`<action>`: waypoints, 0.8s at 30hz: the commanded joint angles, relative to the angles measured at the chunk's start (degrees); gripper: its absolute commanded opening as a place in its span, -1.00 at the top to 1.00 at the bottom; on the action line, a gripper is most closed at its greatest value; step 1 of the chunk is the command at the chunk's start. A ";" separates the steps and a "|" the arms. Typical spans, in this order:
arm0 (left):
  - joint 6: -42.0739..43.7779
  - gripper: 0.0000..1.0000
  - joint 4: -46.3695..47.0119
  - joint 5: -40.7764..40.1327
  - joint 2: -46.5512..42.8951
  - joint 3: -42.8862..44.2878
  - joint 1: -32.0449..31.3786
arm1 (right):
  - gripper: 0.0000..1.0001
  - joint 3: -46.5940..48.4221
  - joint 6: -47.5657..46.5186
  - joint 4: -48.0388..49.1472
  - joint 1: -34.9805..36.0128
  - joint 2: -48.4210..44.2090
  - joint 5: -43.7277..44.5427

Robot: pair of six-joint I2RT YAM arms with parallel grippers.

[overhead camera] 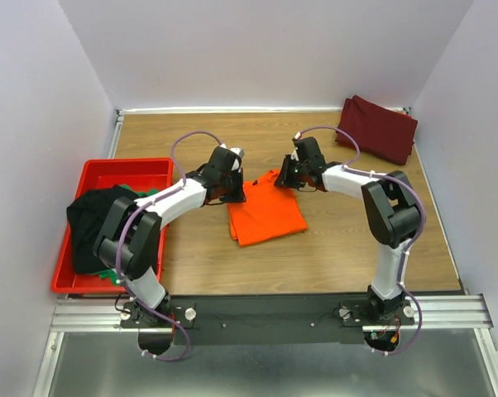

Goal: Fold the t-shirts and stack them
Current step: Fold the tshirt, then neatly place the folded tshirt to the corner

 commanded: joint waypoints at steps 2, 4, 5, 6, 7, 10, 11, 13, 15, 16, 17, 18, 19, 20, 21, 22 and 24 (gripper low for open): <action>1.26 1.00 -0.35 -2.48 3.91 1.23 -0.12 | 0.44 4.11 -0.54 -0.38 -1.03 5.38 2.66; 1.87 1.00 -0.27 -3.80 6.45 1.76 0.23 | 0.45 4.38 0.52 -0.64 -1.91 6.00 2.83; 1.88 1.00 0.00 -3.81 7.34 1.94 0.49 | 0.45 4.20 0.87 -0.64 -2.18 6.00 3.01; 1.62 1.00 0.35 -3.72 7.87 1.94 0.84 | 0.45 4.03 1.05 -0.64 -2.61 5.66 3.01; 1.44 0.96 0.96 -3.37 8.83 1.76 1.63 | 0.45 3.94 1.22 -0.64 -2.62 5.30 3.10; -0.05 0.82 2.46 -3.37 10.24 1.94 2.86 | 0.45 2.80 1.23 -0.64 -2.71 3.55 3.80; -1.10 0.80 2.89 -3.37 10.59 2.29 3.65 | 0.45 2.62 1.31 -0.64 -2.79 3.19 3.71; -1.55 0.77 3.51 -2.06 11.47 2.64 4.01 | 0.45 1.66 1.23 -0.55 -2.79 1.45 3.71; -1.55 0.74 3.52 -1.44 11.83 4.04 4.01 | 0.42 0.78 1.23 -0.64 -2.97 -0.23 4.15; -1.55 0.72 3.43 -1.35 11.83 4.48 4.01 | 0.32 0.34 0.97 -0.64 -3.06 -1.11 4.33; -1.55 0.66 3.34 -1.69 11.83 5.36 4.01 | 0.23 -0.88 0.79 -0.73 -3.32 -3.20 4.50; -1.20 0.63 2.90 -1.70 11.74 5.89 4.01 | 0.06 -1.59 0.70 -0.64 -3.84 -4.36 4.76; -1.03 0.61 2.73 -1.61 12.00 6.50 4.01 | -0.03 -2.38 0.70 -0.73 -4.28 -5.41 4.77; -0.76 0.58 2.03 -1.70 12.18 7.81 4.01 | -0.19 -4.13 0.70 -0.82 -4.64 -7.77 4.51; -0.59 0.57 1.76 -1.61 12.35 8.44 4.01 | -0.25 -4.93 0.70 -0.73 -5.25 -8.75 4.16; -0.24 0.55 1.58 -1.17 12.62 8.88 4.01 | -0.29 -5.81 0.44 -0.82 -5.43 -9.81 3.63; 0.03 0.53 1.32 -0.47 12.80 10.20 4.01 | -0.35 -7.83 -0.09 -0.90 -5.52 -11.31 0.39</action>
